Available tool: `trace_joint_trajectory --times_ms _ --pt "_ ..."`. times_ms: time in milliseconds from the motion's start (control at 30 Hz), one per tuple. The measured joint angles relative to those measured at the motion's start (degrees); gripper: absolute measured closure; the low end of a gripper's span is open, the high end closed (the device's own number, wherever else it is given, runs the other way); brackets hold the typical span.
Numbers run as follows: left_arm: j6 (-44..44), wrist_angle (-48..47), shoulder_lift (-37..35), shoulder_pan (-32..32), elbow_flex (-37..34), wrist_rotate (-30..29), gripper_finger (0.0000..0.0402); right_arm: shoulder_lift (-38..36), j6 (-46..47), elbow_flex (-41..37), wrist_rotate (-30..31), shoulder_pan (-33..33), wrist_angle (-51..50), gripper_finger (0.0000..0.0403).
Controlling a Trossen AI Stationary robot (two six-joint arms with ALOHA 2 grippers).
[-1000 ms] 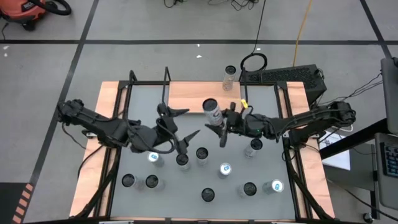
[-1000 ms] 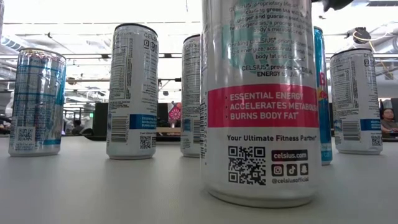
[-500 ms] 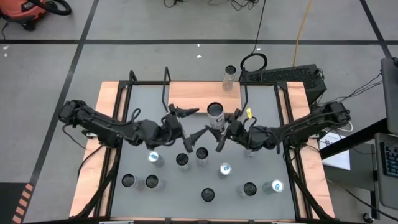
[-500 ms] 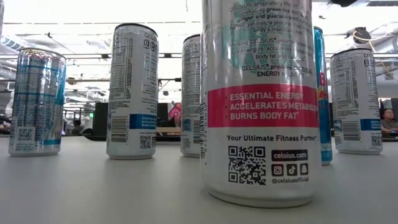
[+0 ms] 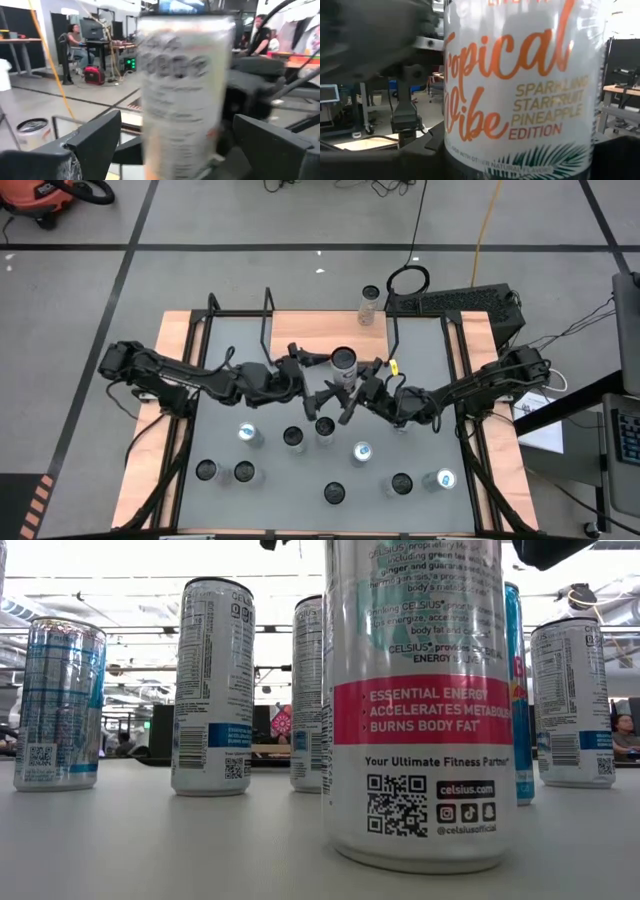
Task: Place canned beverage on shelf
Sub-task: Put the top white yellow soda can on the shelf aligned with the white yellow soda can
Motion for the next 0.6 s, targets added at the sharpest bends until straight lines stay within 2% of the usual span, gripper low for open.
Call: trace_joint_trajectory --times_ms 100,367,600 --pt "0.0 1.4 0.9 0.6 0.1 0.6 0.0018 0.0 -1.6 0.0 0.6 -0.1 0.1 0.0195" --pt "-0.4 5.3 2.9 2.7 0.0 7.2 0.0022 0.0 -2.7 0.0 1.1 -0.1 -0.8 0.0195" --pt "-1.2 6.5 3.5 3.7 0.1 11.2 0.0071 0.0 -3.2 0.0 0.9 -0.1 -1.0 0.0195"
